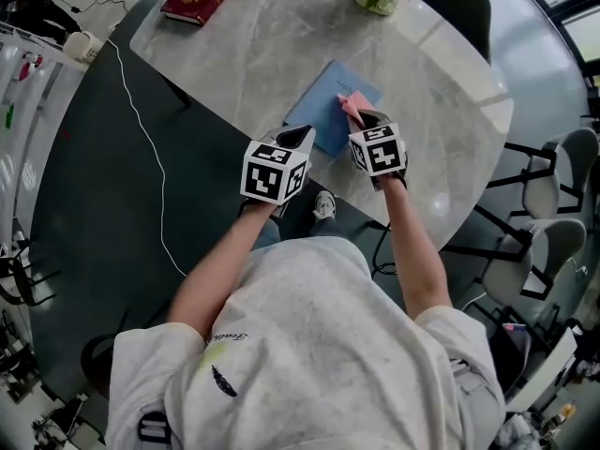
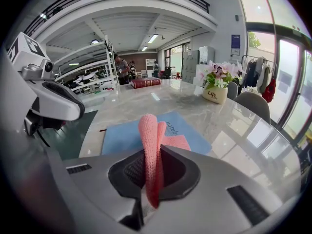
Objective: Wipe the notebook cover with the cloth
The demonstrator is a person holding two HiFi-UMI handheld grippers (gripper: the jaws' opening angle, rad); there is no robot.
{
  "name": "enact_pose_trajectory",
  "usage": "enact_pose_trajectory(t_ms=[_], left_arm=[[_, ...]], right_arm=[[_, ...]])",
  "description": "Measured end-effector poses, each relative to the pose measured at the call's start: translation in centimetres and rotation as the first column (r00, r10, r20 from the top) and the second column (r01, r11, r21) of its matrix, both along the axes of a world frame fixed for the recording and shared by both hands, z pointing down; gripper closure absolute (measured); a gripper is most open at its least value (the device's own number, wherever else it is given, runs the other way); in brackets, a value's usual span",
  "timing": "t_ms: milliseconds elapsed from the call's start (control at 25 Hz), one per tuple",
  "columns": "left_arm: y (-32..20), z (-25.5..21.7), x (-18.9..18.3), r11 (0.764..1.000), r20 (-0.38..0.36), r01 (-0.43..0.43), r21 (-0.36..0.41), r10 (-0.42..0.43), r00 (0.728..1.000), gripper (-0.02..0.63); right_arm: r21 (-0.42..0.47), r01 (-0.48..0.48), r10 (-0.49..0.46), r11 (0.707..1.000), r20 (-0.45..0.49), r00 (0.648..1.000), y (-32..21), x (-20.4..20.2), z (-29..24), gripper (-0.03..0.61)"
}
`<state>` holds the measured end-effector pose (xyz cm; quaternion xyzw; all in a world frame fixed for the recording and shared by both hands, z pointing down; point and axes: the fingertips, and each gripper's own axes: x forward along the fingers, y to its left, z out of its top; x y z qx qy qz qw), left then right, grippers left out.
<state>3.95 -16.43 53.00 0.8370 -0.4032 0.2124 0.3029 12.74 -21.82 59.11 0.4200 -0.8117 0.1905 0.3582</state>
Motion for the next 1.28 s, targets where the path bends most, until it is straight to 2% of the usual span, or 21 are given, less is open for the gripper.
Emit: enact_pose_trajectory(t_ms=[640,1280], left_arm=[[1.0,-0.6,-1.5,0.995,-0.036,-0.102,0.014,0.103,0.994,0.607],[2.5,-0.5,-3.6,0.970,-0.068,-0.244,0.018,0.245,0.967,0.607]], right_arm=[[-0.015,-0.063,0.063,0.998,-0.019,0.998,4.1,-2.5,-0.2,0.563],[-0.033,-0.173,0.172,0.984,-0.034,0.985,8.2,-5.7,0.2,0.563]])
